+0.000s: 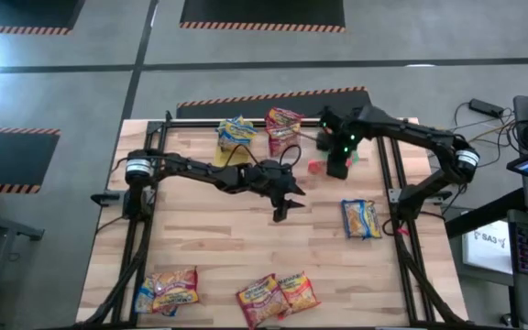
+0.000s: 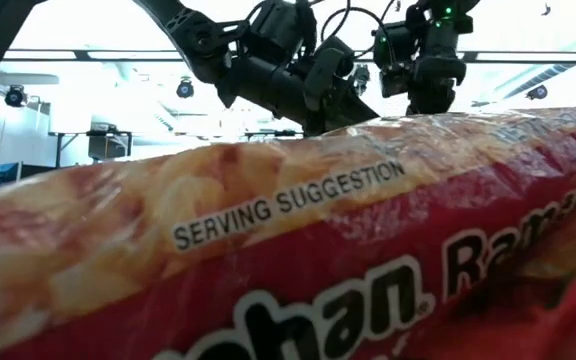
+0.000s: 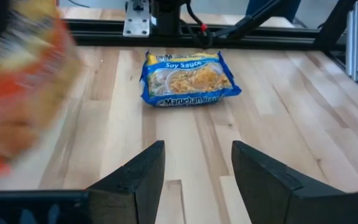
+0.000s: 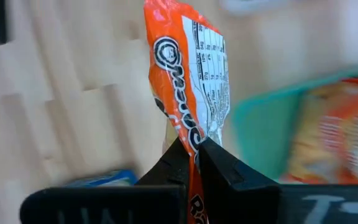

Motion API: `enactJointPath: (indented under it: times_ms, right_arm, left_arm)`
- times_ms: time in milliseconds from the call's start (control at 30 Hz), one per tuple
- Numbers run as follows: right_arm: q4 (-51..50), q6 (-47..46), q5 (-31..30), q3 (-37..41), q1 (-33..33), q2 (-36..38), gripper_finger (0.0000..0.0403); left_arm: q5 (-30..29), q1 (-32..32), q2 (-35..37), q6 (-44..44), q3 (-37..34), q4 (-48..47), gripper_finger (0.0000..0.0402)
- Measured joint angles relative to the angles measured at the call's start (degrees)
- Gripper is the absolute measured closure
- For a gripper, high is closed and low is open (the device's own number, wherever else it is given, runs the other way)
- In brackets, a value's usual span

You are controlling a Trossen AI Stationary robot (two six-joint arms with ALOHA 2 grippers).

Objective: Sort Maruchan noodles
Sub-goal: Put the right orange noodle pack into the green bin

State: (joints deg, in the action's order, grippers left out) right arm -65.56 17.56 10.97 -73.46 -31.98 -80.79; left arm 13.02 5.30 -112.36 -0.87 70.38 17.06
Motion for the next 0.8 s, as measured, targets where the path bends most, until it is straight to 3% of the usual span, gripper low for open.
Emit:
enactJointPath:
  times_ms: [233, 500, 633, 800]
  right_arm:
    - [-5.96, 2.66, -9.52, -5.88, -5.85, 0.0, 0.039]
    - [-5.16, 8.17, -9.77, -4.7, -9.85, -1.24, 0.039]
    - [-3.88, 10.36, -13.44, -3.76, -10.38, -3.31, 0.039]
    - [-2.34, 12.15, -10.96, -3.53, -10.57, -6.15, 0.039]
  left_arm:
    - [-0.01, 0.0, 0.0, 1.75, -2.96, 5.51, 0.0233]
    - [0.0, 0.0, 0.0, 2.48, -4.52, 8.46, 0.0233]
    - [-0.02, 0.0, 0.0, 2.48, -4.54, 8.85, 0.0233]
    - [0.0, 0.0, 0.0, 1.9, -4.54, 8.83, 0.0233]
